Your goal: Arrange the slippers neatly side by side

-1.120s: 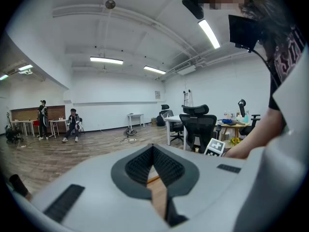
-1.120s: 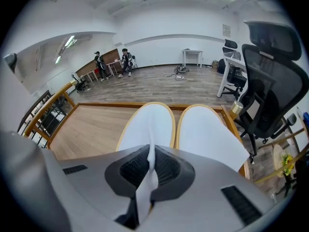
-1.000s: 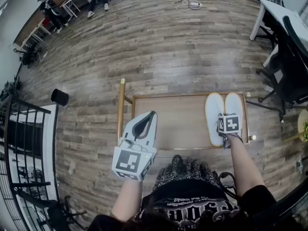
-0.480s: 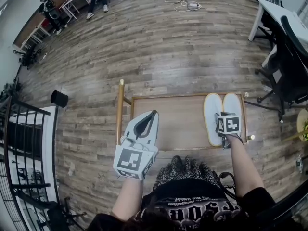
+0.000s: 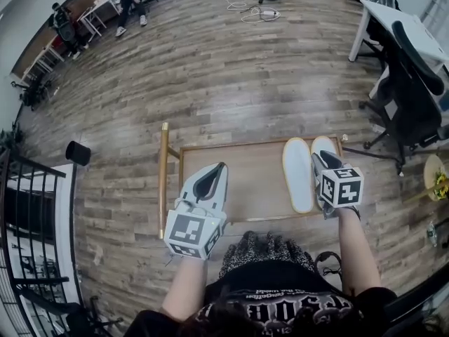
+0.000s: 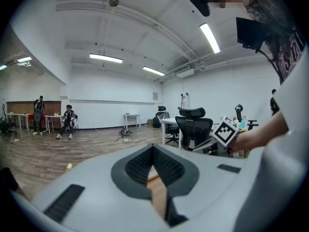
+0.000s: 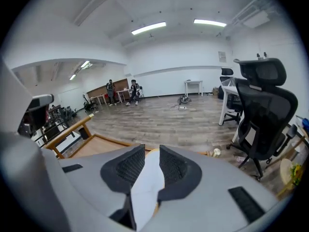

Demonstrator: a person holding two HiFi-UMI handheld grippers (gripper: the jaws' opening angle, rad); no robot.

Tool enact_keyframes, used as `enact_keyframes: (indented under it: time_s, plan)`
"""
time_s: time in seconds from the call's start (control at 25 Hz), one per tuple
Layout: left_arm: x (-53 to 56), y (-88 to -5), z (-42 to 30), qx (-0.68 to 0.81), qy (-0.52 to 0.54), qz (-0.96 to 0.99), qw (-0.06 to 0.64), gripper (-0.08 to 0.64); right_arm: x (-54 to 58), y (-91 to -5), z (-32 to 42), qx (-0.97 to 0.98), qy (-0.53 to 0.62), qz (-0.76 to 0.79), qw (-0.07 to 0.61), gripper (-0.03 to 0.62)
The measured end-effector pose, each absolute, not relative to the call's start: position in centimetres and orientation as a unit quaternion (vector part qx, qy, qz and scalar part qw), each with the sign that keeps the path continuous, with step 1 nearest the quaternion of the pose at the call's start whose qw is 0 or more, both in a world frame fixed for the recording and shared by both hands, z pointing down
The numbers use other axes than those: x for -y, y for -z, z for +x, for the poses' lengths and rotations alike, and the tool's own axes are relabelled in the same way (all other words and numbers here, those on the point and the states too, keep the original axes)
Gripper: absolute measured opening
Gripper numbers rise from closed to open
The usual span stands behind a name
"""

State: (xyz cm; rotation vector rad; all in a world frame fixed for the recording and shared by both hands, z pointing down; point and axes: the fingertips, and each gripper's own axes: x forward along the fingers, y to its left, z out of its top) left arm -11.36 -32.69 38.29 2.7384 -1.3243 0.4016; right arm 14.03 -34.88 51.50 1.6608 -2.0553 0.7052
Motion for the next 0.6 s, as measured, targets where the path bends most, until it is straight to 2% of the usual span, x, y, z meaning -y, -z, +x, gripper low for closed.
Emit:
enact_keyframes:
  time_s: [0.12, 0.6]
  plan:
    - [32.7, -38.1, -10.5, 0.428, -0.126, 0.894, 0.036, -0.009, 33.9, -48.2, 14.1, 0.745, -0.227, 0.603, 0.173, 0.030]
    - [32.2, -37.1, -8.3, 0.428, -0.114, 0.896, 0.029, -0.009, 31.0, -42.6, 13.3, 0.779, -0.158, 0.595, 0.117, 0.005]
